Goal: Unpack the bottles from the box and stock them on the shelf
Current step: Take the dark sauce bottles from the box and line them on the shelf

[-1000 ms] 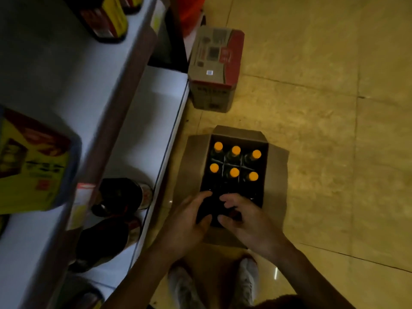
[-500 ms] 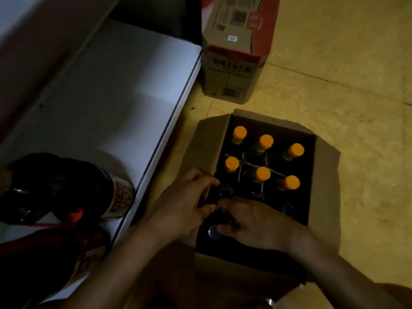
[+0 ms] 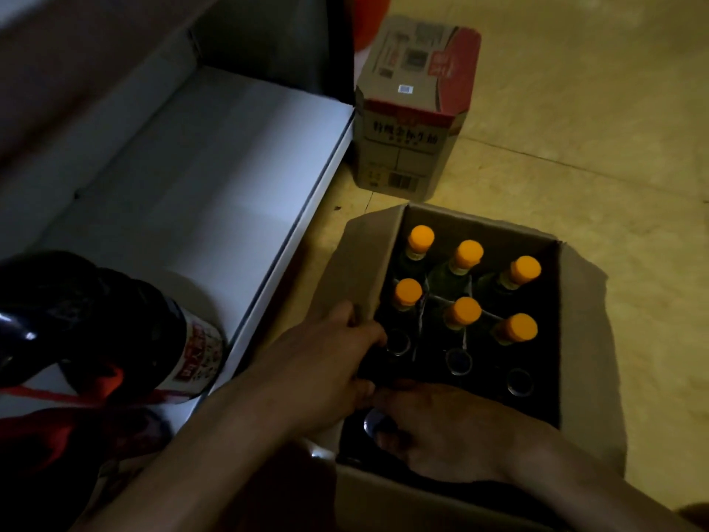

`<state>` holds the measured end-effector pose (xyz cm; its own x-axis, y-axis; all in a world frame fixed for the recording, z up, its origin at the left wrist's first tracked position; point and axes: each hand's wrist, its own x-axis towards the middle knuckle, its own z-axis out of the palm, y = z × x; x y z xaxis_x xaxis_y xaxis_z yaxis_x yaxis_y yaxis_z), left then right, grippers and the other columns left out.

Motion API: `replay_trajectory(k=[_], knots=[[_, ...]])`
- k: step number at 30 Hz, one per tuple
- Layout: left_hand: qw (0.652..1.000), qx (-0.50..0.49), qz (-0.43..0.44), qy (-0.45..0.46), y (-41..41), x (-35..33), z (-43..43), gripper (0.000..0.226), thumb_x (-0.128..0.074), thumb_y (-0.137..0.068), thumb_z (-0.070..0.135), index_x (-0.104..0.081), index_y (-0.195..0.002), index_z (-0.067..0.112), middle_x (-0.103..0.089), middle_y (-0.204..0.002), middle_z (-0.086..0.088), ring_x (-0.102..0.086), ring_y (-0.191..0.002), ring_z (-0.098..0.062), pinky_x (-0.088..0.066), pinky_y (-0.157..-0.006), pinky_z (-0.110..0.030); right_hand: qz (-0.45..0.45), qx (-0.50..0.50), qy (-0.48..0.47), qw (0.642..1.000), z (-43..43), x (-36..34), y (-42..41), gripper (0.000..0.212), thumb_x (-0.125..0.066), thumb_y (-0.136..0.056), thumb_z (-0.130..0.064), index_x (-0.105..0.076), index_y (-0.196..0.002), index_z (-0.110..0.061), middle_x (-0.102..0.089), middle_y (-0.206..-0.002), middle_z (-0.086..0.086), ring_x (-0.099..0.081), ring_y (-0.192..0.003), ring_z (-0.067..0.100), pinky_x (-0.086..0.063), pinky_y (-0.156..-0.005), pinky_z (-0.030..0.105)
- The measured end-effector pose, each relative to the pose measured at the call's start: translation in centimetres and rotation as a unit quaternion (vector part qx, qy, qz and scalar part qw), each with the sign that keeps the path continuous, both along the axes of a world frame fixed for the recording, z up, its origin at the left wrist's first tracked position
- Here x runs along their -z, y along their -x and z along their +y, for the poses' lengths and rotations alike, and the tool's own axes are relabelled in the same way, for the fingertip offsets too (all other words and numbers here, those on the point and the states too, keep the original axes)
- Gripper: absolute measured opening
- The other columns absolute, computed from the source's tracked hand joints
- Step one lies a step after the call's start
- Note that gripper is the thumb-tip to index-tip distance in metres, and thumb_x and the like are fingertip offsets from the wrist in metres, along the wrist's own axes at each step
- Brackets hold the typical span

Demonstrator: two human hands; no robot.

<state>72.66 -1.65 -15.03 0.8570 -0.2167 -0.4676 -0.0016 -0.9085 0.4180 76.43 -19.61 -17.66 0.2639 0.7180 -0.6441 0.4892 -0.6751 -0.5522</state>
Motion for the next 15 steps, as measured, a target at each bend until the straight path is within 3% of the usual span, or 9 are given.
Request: replay_trajectory(k=[4, 7, 10, 15], knots=[[1.000, 0.008, 0.006, -0.011, -0.5, -0.2, -0.1, 0.054, -0.064, -0.095, 0.043, -0.039, -0.143, 0.045, -0.036, -0.139, 0.011, -0.050, -0.123, -0.015, -0.048, -0.097, -0.033, 0.019, 0.005, -0.019, 1.000, -0.4, 0.1, -0.5, 0.055, -0.057, -0.096, -0.015, -0.045, -0.144, -0.037, -0.046, -0.149, -0.006, -0.047, -0.134, 0.016, -0.036, -0.093, 0.022], [1.000, 0.008, 0.014, -0.004, -1.3, -0.8, -0.4, 0.055, -0.064, -0.095, 0.043, -0.040, -0.145, 0.044, -0.038, -0.143, 0.012, -0.052, -0.124, -0.013, -0.045, -0.095, -0.027, -0.036, 0.025, -0.053, 0.998, -0.6, 1.6, 0.1, 0.053, -0.064, -0.093, -0.018, -0.050, -0.142, -0.033, -0.049, -0.148, -0.004, -0.044, -0.138, 0.016, -0.036, -0.106, 0.024], [1.000, 0.010, 0.008, 0.009, -2.0, -0.9, -0.6, 0.054, -0.065, -0.096, 0.041, -0.041, -0.144, 0.043, -0.044, -0.140, 0.013, -0.052, -0.121, -0.010, -0.040, -0.086, -0.022, -0.064, 0.050, -0.073, 0.994, -0.6, 2.7, 1.0, 0.048, -0.068, -0.092, -0.026, -0.054, -0.137, -0.033, -0.050, -0.146, -0.005, -0.045, -0.137, 0.016, -0.038, -0.108, 0.028], [0.998, 0.001, 0.029, 0.055, -2.7, -0.2, -0.4, 0.046, -0.067, -0.095, 0.038, -0.049, -0.137, 0.044, -0.053, -0.114, 0.020, -0.054, -0.099, -0.001, -0.037, -0.069, -0.011, -0.078, 0.065, -0.095, 0.990, -1.0, 3.0, 1.1, 0.042, -0.071, -0.089, -0.032, -0.058, -0.130, -0.034, -0.057, -0.141, -0.008, -0.049, -0.134, 0.016, -0.043, -0.109, 0.038]])
